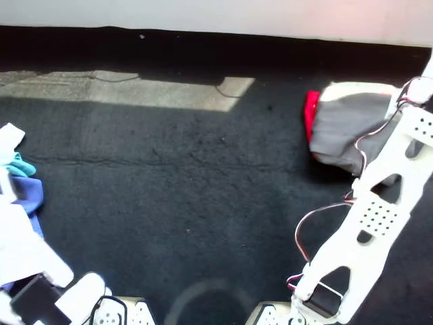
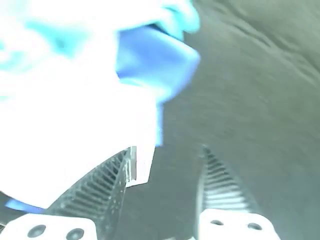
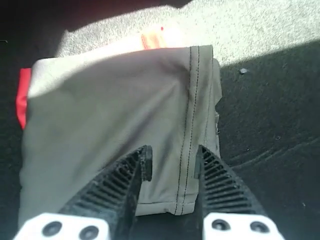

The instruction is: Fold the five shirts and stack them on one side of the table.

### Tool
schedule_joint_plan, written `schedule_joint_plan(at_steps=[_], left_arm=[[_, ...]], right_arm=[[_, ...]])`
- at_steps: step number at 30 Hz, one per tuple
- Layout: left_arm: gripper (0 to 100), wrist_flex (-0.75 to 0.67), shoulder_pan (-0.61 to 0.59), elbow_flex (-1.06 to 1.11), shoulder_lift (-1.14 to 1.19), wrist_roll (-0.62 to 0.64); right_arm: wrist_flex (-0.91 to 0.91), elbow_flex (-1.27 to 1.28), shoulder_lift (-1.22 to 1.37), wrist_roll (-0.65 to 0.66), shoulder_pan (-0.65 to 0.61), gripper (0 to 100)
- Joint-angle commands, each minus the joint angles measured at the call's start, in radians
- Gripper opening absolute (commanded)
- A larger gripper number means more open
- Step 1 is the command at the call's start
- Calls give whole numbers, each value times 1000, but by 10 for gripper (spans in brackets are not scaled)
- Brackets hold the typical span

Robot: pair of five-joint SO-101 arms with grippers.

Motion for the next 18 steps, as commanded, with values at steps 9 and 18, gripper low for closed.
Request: schedule_joint_plan(at_steps=[9, 18], left_arm=[[242, -305, -216, -176, 294, -89], [242, -299, -292, -526, 676, -92]], right_arm=[[12, 894, -819, -5, -232, 148], [7, 1372, -1196, -5, -398, 148]])
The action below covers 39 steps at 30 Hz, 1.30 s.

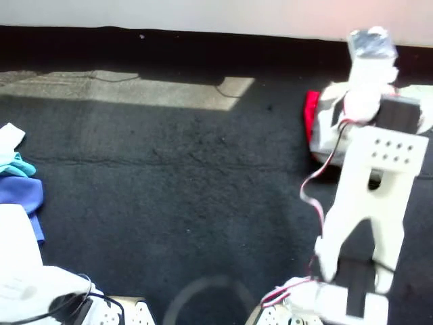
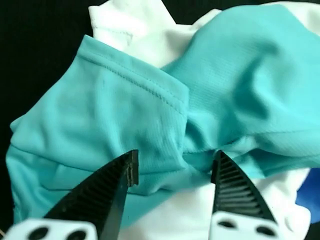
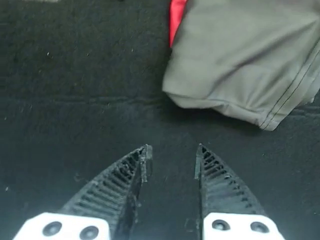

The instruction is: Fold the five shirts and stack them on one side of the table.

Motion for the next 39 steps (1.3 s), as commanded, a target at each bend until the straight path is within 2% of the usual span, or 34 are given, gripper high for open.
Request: schedule_joint_plan(at_steps=[1, 6, 10, 11, 15, 21, 25, 29, 33, 39], left_arm=[[242, -5, -13, -127, 101, -12], [216, 115, 18, -259, 223, -9], [0, 245, 59, -354, 251, 25], [27, 276, 70, -375, 251, 40], [10, 414, 139, -486, 249, 52], [9, 700, 317, -812, 249, 175], [9, 712, 430, -923, 202, 253], [9, 712, 559, -886, 68, 288], [9, 712, 739, -737, -114, 313], [9, 710, 1148, -349, -383, 400]], right_arm=[[7, 107, -127, -5, -41, 148], [7, 180, -186, -11, -59, 148], [7, 222, -206, -11, -56, 148], [7, 236, -211, -11, -56, 148], [7, 314, -236, -11, -56, 148], [-2, 403, -325, -11, -56, 148], [-51, 481, -389, -11, -54, 148], [-108, 570, -433, -11, -54, 148], [-145, 628, -460, -11, -54, 148], [-157, 628, -470, -11, -12, 148]])
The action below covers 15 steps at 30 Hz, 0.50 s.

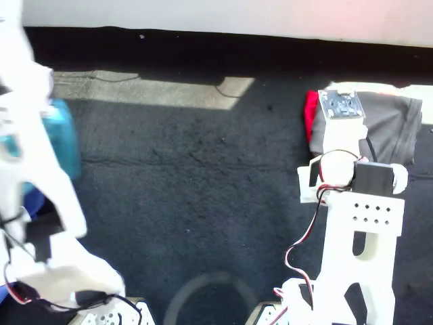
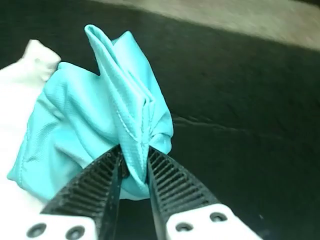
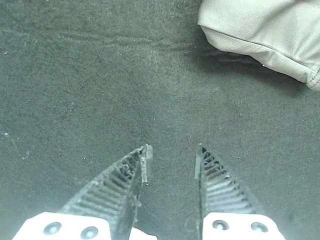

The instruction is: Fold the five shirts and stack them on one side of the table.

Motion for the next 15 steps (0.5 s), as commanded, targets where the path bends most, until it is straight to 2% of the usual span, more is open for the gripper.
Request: schedule_joint_plan(at_steps=[1, 5, 8, 11, 15], left_arm=[[9, 5, 297, 234, -179, 75], [9, 2, 605, 473, -222, 187], [9, -86, 780, 593, -223, 203], [21, -161, 845, 644, -222, 135], [153, -164, 868, 616, -234, 81]], right_arm=[[-19, -8, -31, -11, 58, 148], [-31, -25, -31, -8, 137, 148], [-31, -33, -31, -6, 154, 148], [-31, -33, -31, -6, 150, 148], [-33, -31, -22, -6, 128, 148]])
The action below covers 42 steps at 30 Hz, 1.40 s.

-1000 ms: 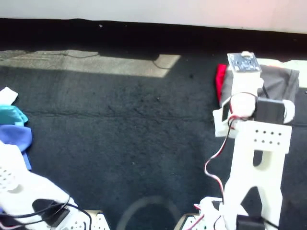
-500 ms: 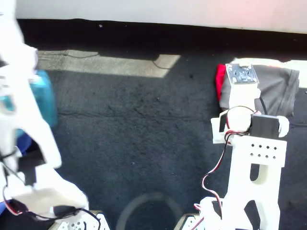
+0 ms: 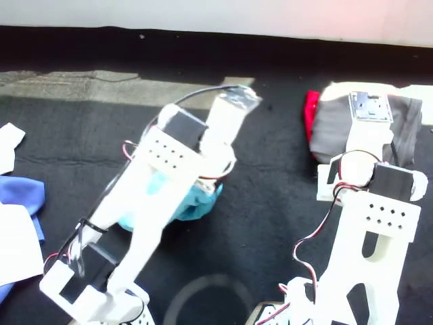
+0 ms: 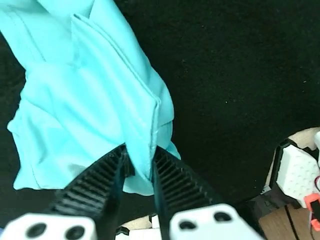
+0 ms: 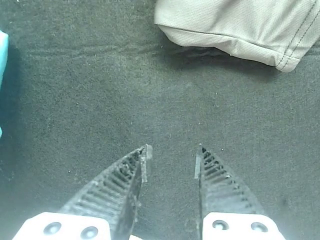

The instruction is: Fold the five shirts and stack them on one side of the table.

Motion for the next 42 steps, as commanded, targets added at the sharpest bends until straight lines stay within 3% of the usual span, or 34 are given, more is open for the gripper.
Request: schedule_joint_plan(at_steps=[1, 7, 11, 18, 22, 25, 29, 34, 42], left_arm=[[183, -6, 12, -48, -64, -28], [192, 127, -185, -231, -136, -69], [192, 130, -447, -232, -188, -147], [195, 130, -951, -88, -179, -244], [196, 129, -1168, -44, -137, -316], [196, 110, -1293, -42, -84, -350], [196, 74, -1412, -44, -8, -384], [196, 58, -1489, -51, 65, -405], [196, 31, -1529, -50, 99, -405]], right_arm=[[-12, -30, -22, -6, -24, 148], [-27, -24, -21, -12, -120, 148], [-68, -22, -12, -12, -199, 148], [-76, -35, 216, -12, -463, 152], [-122, -110, 375, -60, -605, 156], [-153, -205, 486, -100, -717, 213], [-188, -325, 645, -120, -848, 293], [-240, -447, 840, -126, -958, 293], [-305, -611, 1125, -124, -951, 266]])
